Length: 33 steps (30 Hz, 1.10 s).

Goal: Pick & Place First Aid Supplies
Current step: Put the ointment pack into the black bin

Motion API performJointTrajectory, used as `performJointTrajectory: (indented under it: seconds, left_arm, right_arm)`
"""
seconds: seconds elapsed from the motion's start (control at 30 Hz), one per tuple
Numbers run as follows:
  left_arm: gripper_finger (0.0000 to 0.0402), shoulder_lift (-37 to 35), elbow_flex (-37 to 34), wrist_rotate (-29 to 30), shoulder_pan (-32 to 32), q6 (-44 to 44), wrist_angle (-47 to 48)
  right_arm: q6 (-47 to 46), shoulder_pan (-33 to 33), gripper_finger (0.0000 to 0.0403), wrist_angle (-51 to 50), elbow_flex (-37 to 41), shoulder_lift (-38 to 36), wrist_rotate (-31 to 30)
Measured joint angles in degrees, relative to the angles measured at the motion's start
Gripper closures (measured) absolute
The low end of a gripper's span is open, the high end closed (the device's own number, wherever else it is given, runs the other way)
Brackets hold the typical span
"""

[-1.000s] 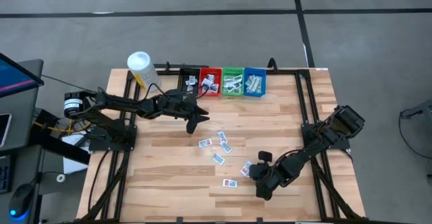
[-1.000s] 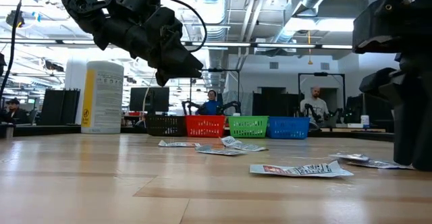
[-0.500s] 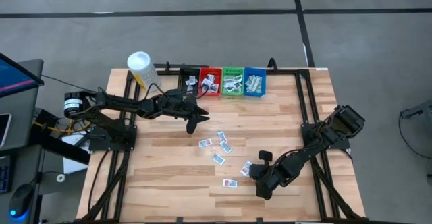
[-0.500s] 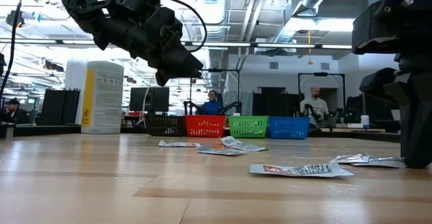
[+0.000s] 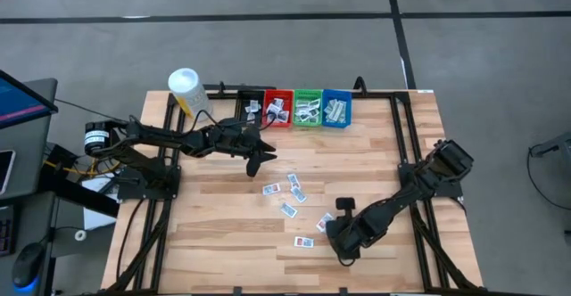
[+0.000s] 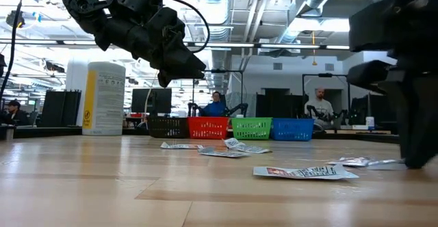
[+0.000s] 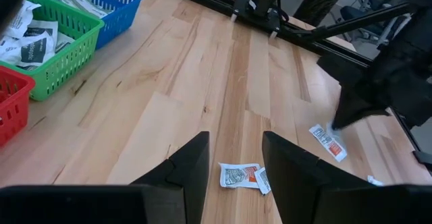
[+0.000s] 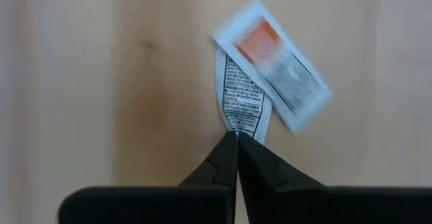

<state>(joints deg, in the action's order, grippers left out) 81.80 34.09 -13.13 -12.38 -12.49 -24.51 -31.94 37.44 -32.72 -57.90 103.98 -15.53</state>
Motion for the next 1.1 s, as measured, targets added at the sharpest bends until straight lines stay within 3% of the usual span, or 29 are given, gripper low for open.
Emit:
performJointTrajectory:
  seconds: [0.17, 0.43, 0.9, 1.1]
  left_arm:
    - [0.0264, 0.0, 0.0, 0.0, 0.0, 0.0, 0.0]
    - [0.0264, 0.0, 0.0, 0.0, 0.0, -4.1, 0.0]
    - [0.0264, 0.0, 0.0, 0.0, 0.0, -9.9, -0.2]
    - [0.0264, 0.0, 0.0, 1.1, 0.0, -22.0, -3.3]
  right_arm:
    - [0.6, -2.2, 0.04, -5.6, -1.4, 0.0, -1.1]
    - [4.8, -5.4, 0.0402, -6.3, -1.9, 0.0, -2.9]
    - [14.4, -12.0, 0.0402, -8.8, -5.4, -5.8, -16.5]
    - [17.1, -16.5, 0.0402, -8.0, -5.4, -10.7, -22.0]
